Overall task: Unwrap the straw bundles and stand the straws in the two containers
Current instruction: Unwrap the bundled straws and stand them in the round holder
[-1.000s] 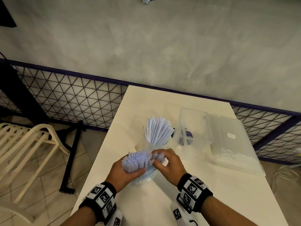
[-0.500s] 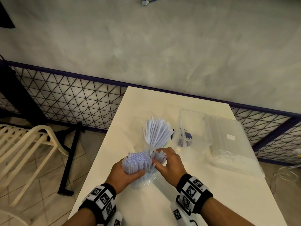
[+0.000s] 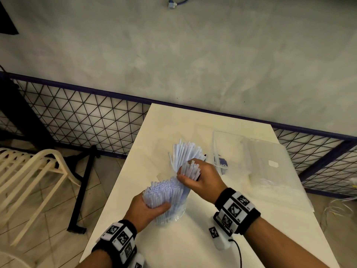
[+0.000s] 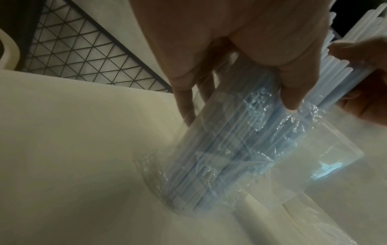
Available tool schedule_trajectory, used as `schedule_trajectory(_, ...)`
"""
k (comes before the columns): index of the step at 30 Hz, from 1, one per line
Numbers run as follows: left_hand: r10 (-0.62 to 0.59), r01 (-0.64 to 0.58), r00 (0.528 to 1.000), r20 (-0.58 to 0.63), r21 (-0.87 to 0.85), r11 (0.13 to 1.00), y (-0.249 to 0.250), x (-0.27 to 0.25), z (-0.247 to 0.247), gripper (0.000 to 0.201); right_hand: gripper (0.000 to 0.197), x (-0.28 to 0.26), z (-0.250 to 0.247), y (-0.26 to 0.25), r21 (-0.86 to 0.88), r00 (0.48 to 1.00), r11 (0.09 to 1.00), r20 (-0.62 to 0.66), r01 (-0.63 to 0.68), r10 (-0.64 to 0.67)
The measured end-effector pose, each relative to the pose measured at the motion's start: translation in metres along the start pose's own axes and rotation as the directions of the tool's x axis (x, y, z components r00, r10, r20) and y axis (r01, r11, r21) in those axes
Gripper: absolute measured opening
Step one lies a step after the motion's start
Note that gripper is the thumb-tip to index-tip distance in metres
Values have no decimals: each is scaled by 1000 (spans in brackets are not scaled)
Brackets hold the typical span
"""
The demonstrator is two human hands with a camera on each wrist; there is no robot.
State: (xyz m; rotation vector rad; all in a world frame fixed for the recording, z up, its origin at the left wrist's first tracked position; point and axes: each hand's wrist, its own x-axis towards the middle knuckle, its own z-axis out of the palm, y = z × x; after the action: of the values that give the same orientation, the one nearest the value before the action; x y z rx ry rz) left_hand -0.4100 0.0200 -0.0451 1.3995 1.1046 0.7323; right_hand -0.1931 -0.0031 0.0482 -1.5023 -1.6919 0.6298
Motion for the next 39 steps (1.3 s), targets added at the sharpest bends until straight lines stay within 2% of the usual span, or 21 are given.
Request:
schedule_trajectory(6,0,0,1000,-13,6,1000,2,1,-3,37,8,25,-34,-22,54,998,998,-45,-34,36)
schedule_trajectory(11,-9,9,1000,-26,0,1000,1,2,-7,32,5,56,-68,-43,54,998,998,-54,14,-11)
schedule_trajectory(16,-21,21,999,-42,-10,1000,0,3,-9,34,5,80,-93,-52,60,989,996,-140,63,-54)
schedule_trajectory(20,-23,23,999,-39,1,1000,1,2,-7,32,4,90,-84,-28,27,991,999,-129,20,-17)
schedule_trajectory(24,-31,31,998,-46,10,999,2,2,-8,32,4,84,-55,-1,23,993,998,-99,-60,62)
schedule_trajectory(28,-32,32,999,-43,4,999,4,1,-8,31,29,82,-30,16,-58,971,973,-97,-222,216)
schedule_trajectory(31,-33,33,998,-46,-10,999,4,0,-10,30,67,84,-23,21,-130,962,959,-144,-250,231)
schedule_trajectory(33,-32,31,998,-51,-16,999,4,0,-12,30,83,84,-23,19,-131,950,958,-218,-256,224)
schedule_trajectory(36,-38,36,997,-68,-28,999,1,1,-17,31,95,82,-20,21,-190,965,965,-226,-180,135)
schedule_trajectory(39,-40,39,997,-72,-21,999,0,2,-19,30,90,78,-13,30,-371,996,925,-64,-86,67)
